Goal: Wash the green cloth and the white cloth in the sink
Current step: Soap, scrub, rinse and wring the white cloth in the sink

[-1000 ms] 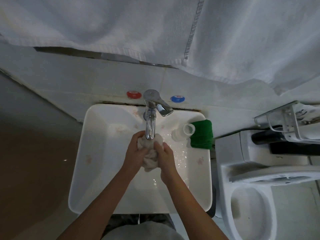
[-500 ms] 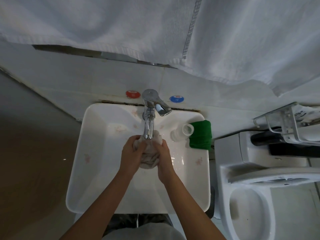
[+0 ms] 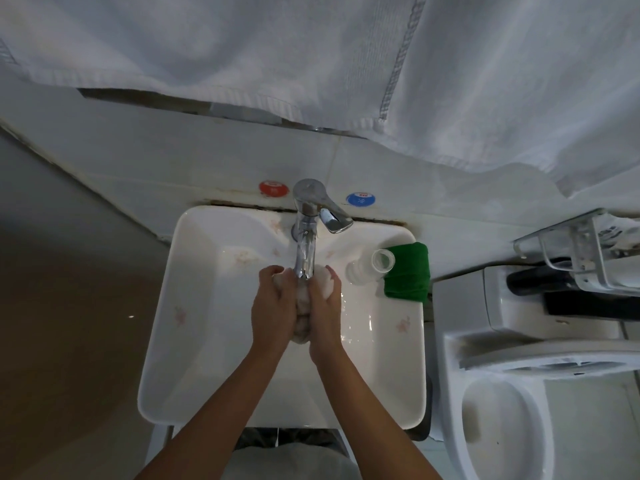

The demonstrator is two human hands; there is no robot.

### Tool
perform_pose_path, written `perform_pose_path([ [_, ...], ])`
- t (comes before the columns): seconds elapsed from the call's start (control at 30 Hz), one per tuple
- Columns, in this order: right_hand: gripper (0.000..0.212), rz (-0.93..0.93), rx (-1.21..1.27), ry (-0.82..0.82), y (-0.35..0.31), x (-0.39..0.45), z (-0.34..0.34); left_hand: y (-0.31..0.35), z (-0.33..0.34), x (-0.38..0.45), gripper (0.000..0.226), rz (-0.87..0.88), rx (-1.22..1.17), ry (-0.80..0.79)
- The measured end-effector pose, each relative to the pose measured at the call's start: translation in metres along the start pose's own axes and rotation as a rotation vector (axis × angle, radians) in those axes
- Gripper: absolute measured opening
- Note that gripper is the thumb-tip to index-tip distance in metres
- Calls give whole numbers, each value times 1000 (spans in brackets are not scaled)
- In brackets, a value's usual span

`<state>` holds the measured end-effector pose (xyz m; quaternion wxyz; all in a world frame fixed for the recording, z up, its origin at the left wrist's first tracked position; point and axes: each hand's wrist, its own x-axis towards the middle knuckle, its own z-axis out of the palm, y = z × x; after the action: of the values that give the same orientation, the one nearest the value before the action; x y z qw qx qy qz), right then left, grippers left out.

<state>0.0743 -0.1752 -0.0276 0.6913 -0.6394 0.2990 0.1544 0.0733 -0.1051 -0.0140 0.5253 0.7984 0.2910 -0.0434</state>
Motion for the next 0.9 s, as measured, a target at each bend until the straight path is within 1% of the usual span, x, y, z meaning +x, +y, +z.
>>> perform_pose_path([
  [0.03, 35, -23, 15, 1, -2, 2, 0, -1, 3, -4, 34, 42, 5, -7],
  [0.1, 23, -76, 39, -6, -7, 2, 0, -1, 7, -11, 39, 89, 4, 21],
  [0.17, 26, -80, 71, 9, -8, -1, 3, -2, 9, -12, 32, 73, 31, 65],
  [0.23, 27, -79, 97, -11, -8, -6, 7, 3, 8, -13, 22, 40, 50, 94],
  [0.3, 24, -79, -40, -41, -5, -9, 8, 3, 9, -10, 20, 32, 82, 118],
  [0.33, 22, -77, -99, -17, -4, -10, 9, 2, 9, -8, 23, 25, 98, 99],
  [0.37, 17, -64, -107, 10, -2, -8, 9, 2, 8, -8, 25, 19, 86, 71],
  [0.4, 10, -84, -135, 21, 1, -7, 8, 2, 7, -6, 23, 23, 57, 59],
  [0.43, 10, -55, -73, 2, 4, -7, 8, 3, 7, -6, 19, 44, 30, -12],
  [0.47, 18, -62, -86, -10, 9, -5, 6, 3, 8, -7, 17, 34, 90, -78],
  [0.5, 20, -32, -53, 16, 11, -4, 7, 0, 9, -4, 20, 29, 116, -109],
  [0.53, 21, -23, -41, 53, 9, -4, 8, 0, 10, -3, 20, 45, 99, -113],
  [0.57, 23, -19, -38, 93, 7, -1, 8, 7, 9, -4, 18, 14, 42, -157],
  [0.6, 25, -4, -10, 115, 5, 1, 9, 10, 8, -6, 19, 19, -12, -119],
  [0.63, 26, -5, -12, 117, 1, 2, 11, 9, 9, -4, 25, -10, -52, 2],
  [0.67, 25, -20, -27, 130, -1, 1, 13, 5, 10, -3, 30, -39, -93, 62],
  [0.7, 26, -49, -33, 147, -4, -1, 14, 3, 10, -3, 33, -24, -111, 76],
  [0.77, 28, -99, -42, 165, -6, -5, 14, 1, 8, -2, 32, 31, -100, 68],
  [0.83, 29, -130, -30, 151, -6, -5, 13, -3, 7, -2, 26, 69, -99, 26],
  [0.9, 21, -150, -41, 122, -10, -1, 10, -4, 3, -6, 32, 81, -124, -36],
])
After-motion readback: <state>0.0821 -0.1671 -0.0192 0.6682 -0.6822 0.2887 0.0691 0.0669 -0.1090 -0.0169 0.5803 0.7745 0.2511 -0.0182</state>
